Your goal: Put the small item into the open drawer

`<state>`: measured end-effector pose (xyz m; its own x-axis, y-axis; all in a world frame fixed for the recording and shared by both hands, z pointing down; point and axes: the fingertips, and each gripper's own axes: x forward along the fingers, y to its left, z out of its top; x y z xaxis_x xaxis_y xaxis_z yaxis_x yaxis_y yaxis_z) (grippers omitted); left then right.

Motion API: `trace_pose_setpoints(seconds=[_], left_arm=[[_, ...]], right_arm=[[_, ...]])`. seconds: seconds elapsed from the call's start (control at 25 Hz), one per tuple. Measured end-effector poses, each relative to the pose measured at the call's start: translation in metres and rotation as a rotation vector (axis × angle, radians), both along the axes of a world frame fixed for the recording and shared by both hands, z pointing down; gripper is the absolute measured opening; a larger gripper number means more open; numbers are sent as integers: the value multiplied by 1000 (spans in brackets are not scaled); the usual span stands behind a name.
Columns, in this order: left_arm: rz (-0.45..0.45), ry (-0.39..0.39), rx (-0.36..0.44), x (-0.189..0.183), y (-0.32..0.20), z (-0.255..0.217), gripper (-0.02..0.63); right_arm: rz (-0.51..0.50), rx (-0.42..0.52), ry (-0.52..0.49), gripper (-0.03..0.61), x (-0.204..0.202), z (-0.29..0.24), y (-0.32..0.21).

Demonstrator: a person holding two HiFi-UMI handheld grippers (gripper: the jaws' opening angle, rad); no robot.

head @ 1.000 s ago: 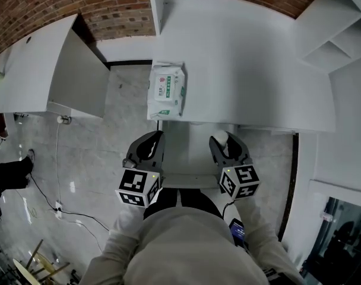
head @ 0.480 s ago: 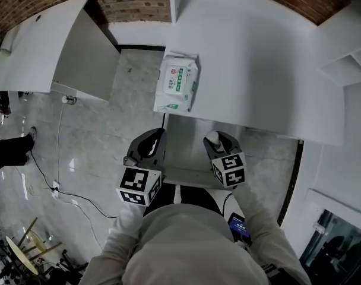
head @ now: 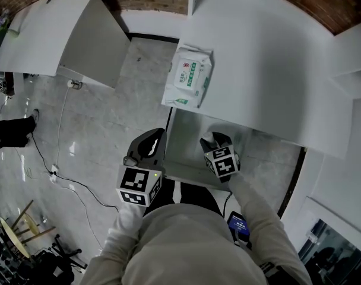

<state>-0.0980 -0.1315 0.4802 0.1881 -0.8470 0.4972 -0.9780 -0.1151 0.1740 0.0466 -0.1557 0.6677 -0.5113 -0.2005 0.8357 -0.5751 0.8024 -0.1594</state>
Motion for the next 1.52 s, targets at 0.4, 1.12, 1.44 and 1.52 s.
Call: trace_pose_setpoints(seconds=[0.4, 1.12, 1.44, 1.52], left_arm=[[-21, -7, -32, 2, 9, 9, 25], [-47, -19, -74, -3, 16, 19, 25], [-62, -22, -90, -6, 18, 26, 25], [-67, -23, -89, -7, 18, 26, 25]], right_arm=[[-76, -74, 95, 198, -15, 43, 9], [-168, -78, 247, 198, -3, 82, 11], [-182, -73, 263, 198, -4, 92, 13], [-174, -71, 261, 199, -5, 93, 12]])
